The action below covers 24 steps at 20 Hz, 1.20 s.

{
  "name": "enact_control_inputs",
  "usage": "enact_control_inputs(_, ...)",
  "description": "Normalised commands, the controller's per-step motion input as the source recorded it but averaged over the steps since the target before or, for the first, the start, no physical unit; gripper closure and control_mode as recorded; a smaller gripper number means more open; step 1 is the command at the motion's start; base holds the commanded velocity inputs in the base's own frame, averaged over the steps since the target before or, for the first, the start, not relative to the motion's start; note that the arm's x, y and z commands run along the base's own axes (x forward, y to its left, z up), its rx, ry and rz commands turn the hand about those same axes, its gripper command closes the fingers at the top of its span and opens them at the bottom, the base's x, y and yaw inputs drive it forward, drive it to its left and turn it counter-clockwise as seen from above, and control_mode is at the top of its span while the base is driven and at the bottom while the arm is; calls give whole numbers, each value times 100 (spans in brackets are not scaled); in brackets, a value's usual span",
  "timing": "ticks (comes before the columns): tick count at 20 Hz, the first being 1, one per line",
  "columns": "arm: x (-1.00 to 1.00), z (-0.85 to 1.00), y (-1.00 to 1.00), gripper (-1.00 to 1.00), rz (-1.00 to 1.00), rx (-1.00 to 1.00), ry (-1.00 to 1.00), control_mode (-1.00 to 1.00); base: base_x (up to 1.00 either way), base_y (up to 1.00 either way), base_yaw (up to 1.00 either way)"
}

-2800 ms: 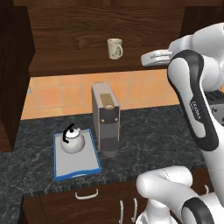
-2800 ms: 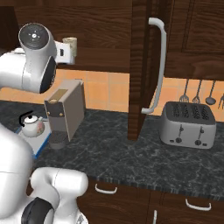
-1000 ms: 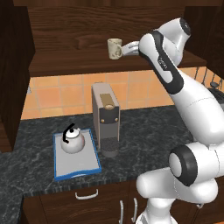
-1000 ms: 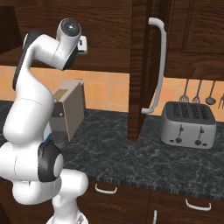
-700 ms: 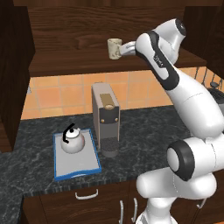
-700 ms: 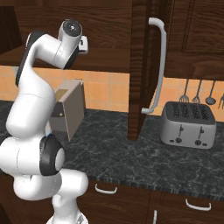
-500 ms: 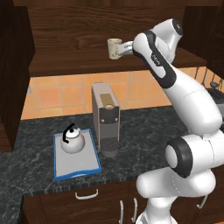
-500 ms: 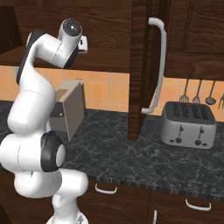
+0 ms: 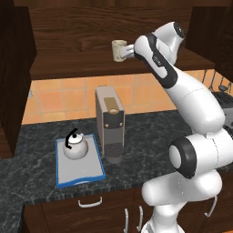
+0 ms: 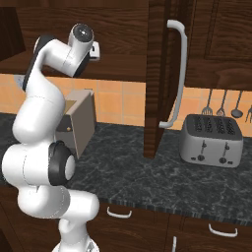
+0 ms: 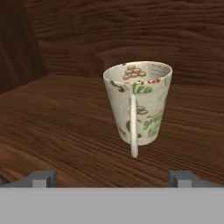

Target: Pick the kettle from the counter and place it on the tray. Then pick the mug from the cabinet and place it on the tray. Then close the cabinet doors.

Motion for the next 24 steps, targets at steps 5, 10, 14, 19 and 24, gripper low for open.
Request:
enact_control_inputs(5, 23, 0, 0, -100, 0, 0, 0, -100, 0, 0, 0)
enact_control_inputs(10, 20, 0, 0, -100, 0, 0, 0, -100, 0, 0, 0)
enact_control_inputs(14, 20, -6, 2, -100, 0, 0, 0, -100, 0, 0, 0)
enact_control_inputs(19, 18, -13, 5, -100, 0, 0, 0, -100, 0, 0, 0)
enact_control_inputs(24, 23, -1, 1, -100, 0, 0, 0, -100, 0, 0, 0)
